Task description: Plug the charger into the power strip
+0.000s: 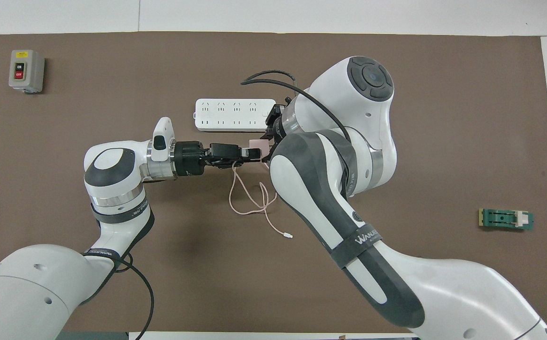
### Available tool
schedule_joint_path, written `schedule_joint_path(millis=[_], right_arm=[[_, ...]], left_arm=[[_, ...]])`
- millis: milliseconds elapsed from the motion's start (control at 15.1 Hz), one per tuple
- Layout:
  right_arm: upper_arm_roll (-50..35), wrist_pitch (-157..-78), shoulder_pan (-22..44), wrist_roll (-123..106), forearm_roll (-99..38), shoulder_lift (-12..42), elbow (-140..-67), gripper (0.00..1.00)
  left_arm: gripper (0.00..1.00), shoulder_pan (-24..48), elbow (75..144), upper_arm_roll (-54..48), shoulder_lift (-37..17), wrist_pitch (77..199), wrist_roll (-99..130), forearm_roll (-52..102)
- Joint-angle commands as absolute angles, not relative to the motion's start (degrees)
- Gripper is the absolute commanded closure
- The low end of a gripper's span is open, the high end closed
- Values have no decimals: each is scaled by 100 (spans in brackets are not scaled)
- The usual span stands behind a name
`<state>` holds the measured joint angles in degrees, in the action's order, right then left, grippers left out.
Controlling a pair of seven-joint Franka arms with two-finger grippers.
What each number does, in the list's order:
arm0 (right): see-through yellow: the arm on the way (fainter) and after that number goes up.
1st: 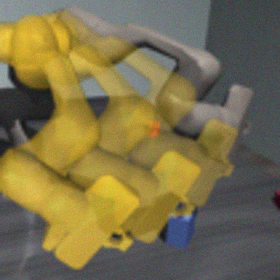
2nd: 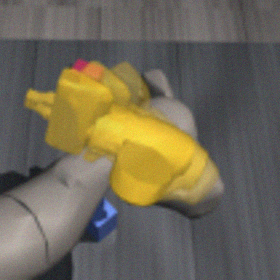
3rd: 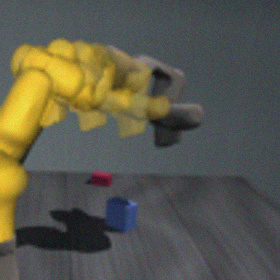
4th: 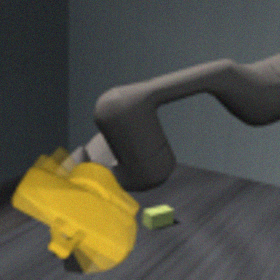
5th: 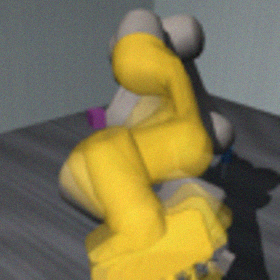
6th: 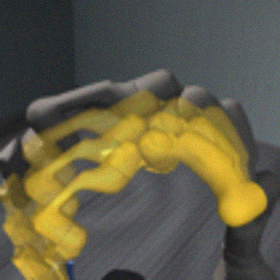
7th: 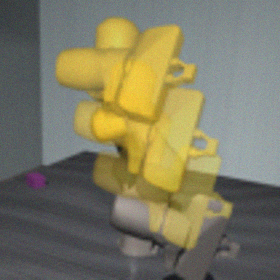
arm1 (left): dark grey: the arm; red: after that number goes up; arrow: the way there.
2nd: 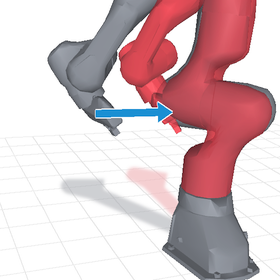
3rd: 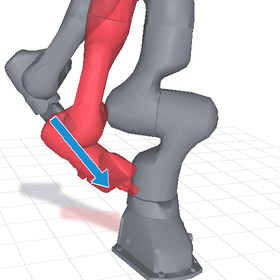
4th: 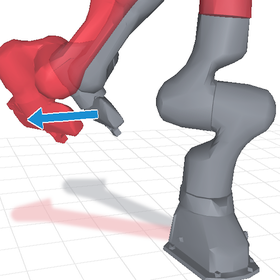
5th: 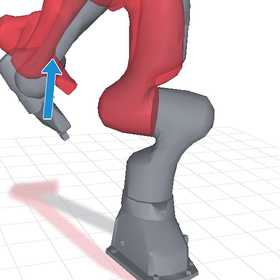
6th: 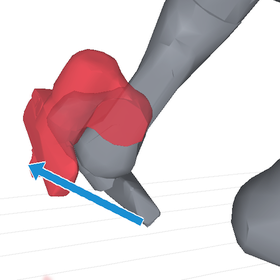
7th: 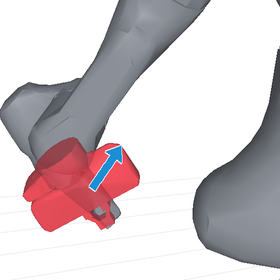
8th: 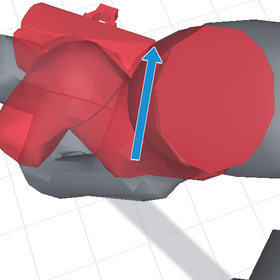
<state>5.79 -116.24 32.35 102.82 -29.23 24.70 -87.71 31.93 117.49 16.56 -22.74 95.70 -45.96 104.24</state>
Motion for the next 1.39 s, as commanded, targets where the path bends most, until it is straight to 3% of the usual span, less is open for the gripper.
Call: schedule_joint_path(millis=[0,133,199,332,398,531,730,996,1328], right_arm=[[554,-11566,3190,10450,-2804,2558,-8613,91],[554,-11575,3182,10450,-2804,2558,-8613,91],[545,-11566,3173,10450,-2804,2558,-8605,77],[545,-11584,3182,10450,-2804,2558,-8613,14],[554,-11610,3182,10450,-2804,2558,-8622,0],[554,-11602,3173,10433,-2786,2558,-8631,0],[589,-11549,3147,10406,-2777,2505,-8657,0],[633,-11400,2822,9461,-2707,2014,-9113,0],[633,-10374,2189,8001,-2164,1521,-9246,0]], left_arm=[[100,3296,11927,1784,-2171,9422,-4632,10564],[100,3287,11883,1863,-2171,9369,-4606,10556],[100,3244,11874,1872,-2171,9291,-4571,10547],[100,3156,11761,1942,-2180,9115,-4352,10477],[100,3042,11612,1951,-2180,9045,-4116,10216],[100,2709,11025,1934,-2206,9018,-3737,9215],[100,2488,10653,1942,-2206,8728,-3148,8939],[100,2128,9898,1942,-2197,8684,-2726,7798],[100,1785,9063,1942,-2206,8394,-2058,6664]])
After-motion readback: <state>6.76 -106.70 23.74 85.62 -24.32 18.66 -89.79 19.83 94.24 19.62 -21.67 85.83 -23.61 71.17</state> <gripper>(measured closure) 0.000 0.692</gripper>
